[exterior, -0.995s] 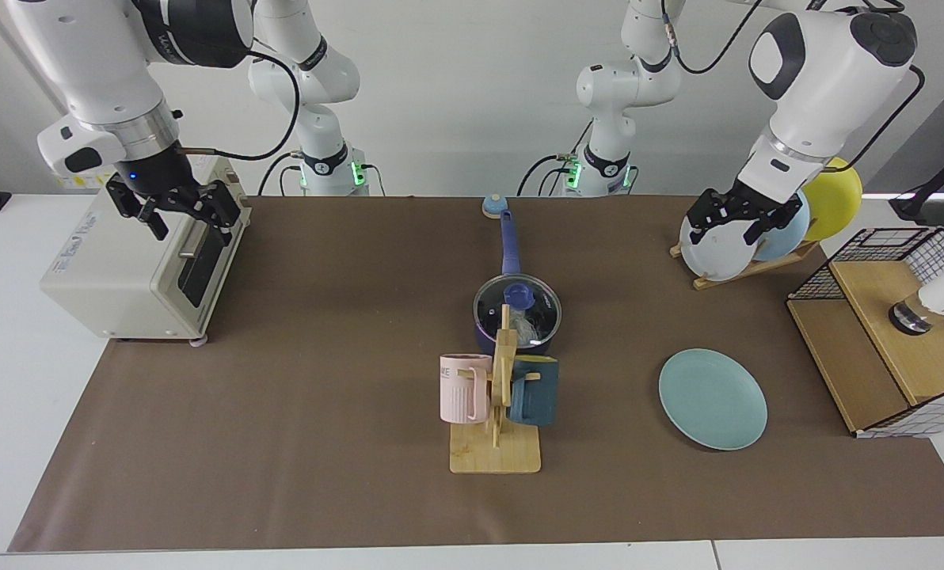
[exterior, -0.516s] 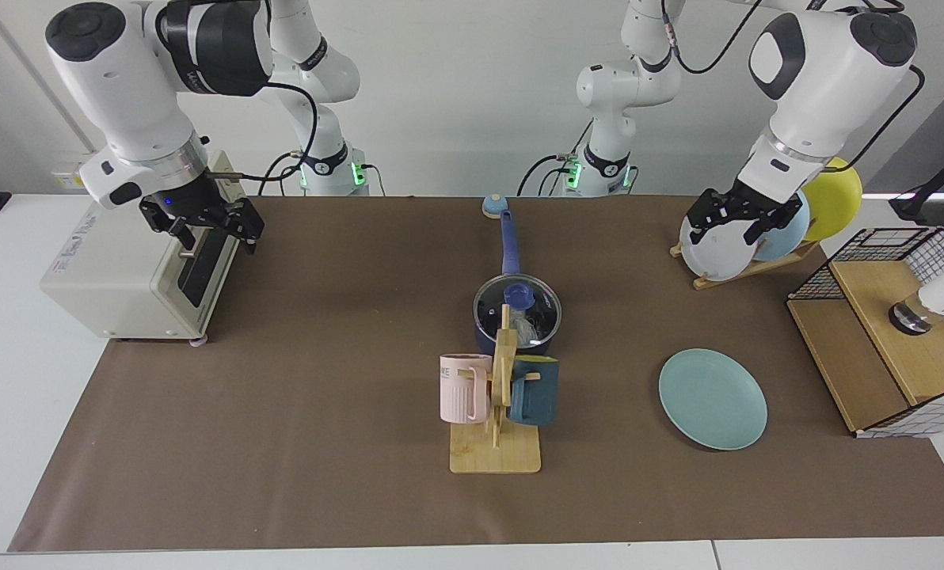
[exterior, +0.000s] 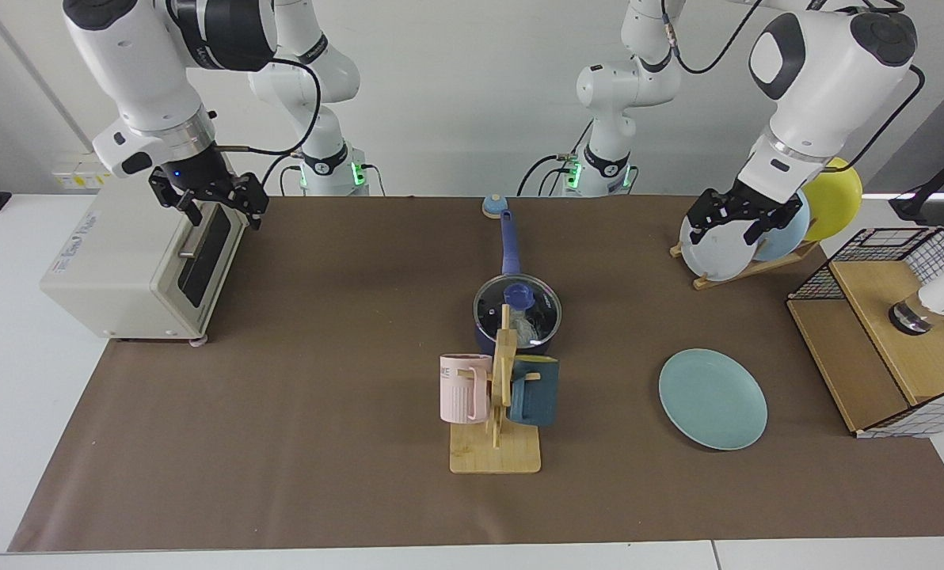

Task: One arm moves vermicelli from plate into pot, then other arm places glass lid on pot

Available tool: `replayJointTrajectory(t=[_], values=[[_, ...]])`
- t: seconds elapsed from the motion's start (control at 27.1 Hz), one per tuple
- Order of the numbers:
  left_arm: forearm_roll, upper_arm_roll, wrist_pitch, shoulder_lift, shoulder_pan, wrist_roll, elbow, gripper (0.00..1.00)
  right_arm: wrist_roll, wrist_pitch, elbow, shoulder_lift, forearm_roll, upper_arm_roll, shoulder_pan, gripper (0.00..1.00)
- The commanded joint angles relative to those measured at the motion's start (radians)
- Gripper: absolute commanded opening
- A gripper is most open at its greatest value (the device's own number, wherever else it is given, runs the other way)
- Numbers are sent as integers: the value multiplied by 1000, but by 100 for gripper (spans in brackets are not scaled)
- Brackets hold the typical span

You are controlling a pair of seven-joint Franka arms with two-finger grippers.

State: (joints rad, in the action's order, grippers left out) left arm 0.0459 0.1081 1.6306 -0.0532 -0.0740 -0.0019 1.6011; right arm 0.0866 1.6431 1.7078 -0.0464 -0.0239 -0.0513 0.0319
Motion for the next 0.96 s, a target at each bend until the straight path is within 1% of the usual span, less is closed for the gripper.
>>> replayJointTrajectory(t=[0.0,0.15,0.44,0.55,0.77,0.92], values=[[5,-1,5,24,-4,7,23,100,-39,78,135,-93,-13,4,-17,100],[5,-1,5,24,-4,7,23,100,-51,66,105,-78,-14,4,-17,100],[5,-2,5,24,-4,7,23,100,-51,66,90,-66,-13,4,-17,100],[5,-1,5,24,-6,7,23,100,-51,64,67,-52,-10,4,-18,100],[5,-1,5,24,-4,7,23,100,-45,23,12,-26,-8,4,-18,100],[5,-1,3,24,-4,7,23,100,-47,15,-4,-15,-14,4,-18,100]])
